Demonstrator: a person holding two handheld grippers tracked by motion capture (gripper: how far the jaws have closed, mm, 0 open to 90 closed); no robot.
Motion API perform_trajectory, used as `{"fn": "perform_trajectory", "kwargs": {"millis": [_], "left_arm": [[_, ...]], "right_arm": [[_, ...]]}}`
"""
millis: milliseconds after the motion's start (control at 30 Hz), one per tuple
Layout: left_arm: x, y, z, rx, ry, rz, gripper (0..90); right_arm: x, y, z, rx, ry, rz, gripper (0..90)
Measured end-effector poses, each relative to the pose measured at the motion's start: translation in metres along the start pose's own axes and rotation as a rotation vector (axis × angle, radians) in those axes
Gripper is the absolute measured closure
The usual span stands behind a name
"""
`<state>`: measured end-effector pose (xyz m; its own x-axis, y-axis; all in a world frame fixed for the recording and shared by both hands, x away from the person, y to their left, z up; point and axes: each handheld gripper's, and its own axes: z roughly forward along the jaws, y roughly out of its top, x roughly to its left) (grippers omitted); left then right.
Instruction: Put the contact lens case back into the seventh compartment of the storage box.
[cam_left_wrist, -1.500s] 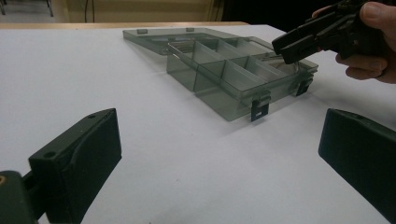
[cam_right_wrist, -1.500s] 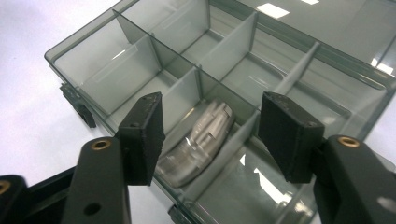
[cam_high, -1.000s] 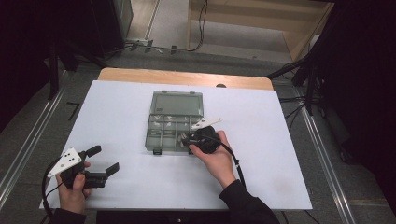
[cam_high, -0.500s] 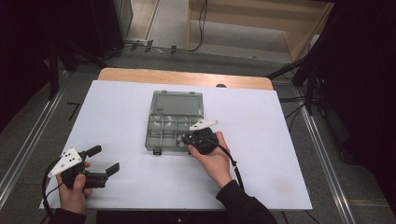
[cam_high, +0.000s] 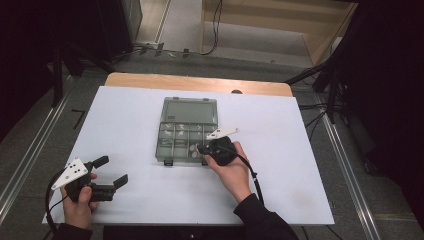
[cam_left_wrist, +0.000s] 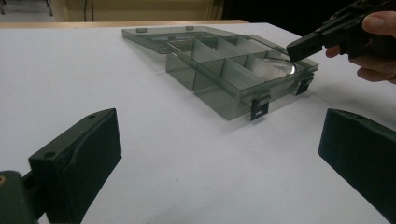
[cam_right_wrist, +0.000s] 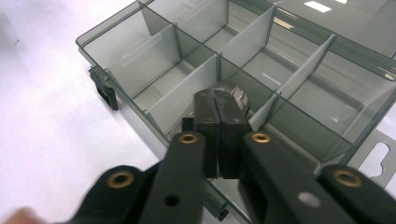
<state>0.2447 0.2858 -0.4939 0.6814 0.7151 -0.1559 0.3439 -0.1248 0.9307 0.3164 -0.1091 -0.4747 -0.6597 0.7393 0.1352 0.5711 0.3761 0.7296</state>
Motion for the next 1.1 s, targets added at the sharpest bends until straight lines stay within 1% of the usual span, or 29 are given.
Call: {"fn": "perform_trajectory", "kwargs": {"millis": [67,167,267,300,333,367,433,500,567,600,667,733,800,933,1033,1100], "left_arm": [[0.000,0.000,0.000,0.003,0.003,0.001,0.0],[-0.001,0.000,0.001,0.001,0.003,0.003,0.0],[-0.002,0.001,0.002,0.007,0.003,0.011,0.0],[-0.002,0.001,0.002,0.009,0.002,0.014,0.0],[-0.002,0.001,0.002,0.006,0.004,0.013,0.0],[-0.002,0.002,0.002,0.004,0.004,0.011,0.0],[-0.002,0.002,0.003,0.002,0.004,0.014,0.0],[-0.003,0.003,0.004,-0.001,0.004,0.009,0.0],[-0.004,0.005,0.005,0.004,0.005,0.017,0.0],[-0.006,0.005,0.007,-0.001,0.002,0.017,0.0],[-0.009,0.007,0.009,0.000,-0.005,0.024,0.0],[-0.012,0.010,0.011,0.001,-0.006,0.038,0.0],[-0.015,0.014,0.012,-0.001,-0.007,0.051,0.0],[-0.021,0.020,0.015,0.001,-0.019,0.068,0.0],[-0.024,0.024,0.018,0.000,-0.019,0.080,0.0],[-0.025,0.027,0.020,0.001,-0.021,0.084,0.0]], "right_arm": [[-0.001,-0.001,0.000,-0.003,0.009,0.002,88.0],[-0.002,-0.003,0.001,0.010,0.015,0.008,88.1],[-0.004,-0.004,0.001,0.014,0.024,0.016,88.1],[-0.004,-0.004,0.001,0.015,0.024,0.013,87.9],[-0.004,-0.005,0.001,0.009,0.019,-0.001,86.6],[-0.003,-0.005,0.001,0.001,0.026,-0.014,84.3],[-0.004,-0.007,-0.001,-0.029,0.041,0.000,80.2],[-0.005,-0.006,-0.005,-0.063,0.045,0.006,76.3],[-0.007,-0.005,-0.009,-0.080,0.048,0.010,71.3],[-0.009,-0.004,-0.010,-0.087,0.047,0.011,68.1],[-0.012,-0.004,-0.012,-0.103,0.041,0.018,60.8],[-0.014,-0.005,-0.014,-0.114,0.047,0.030,53.4],[-0.016,-0.005,-0.015,-0.122,0.048,0.031,44.9],[-0.019,-0.005,-0.019,-0.142,0.052,0.034,32.7],[-0.021,-0.005,-0.021,-0.151,0.051,0.033,24.4],[-0.022,-0.005,-0.024,-0.162,0.051,0.035,17.1]]}}
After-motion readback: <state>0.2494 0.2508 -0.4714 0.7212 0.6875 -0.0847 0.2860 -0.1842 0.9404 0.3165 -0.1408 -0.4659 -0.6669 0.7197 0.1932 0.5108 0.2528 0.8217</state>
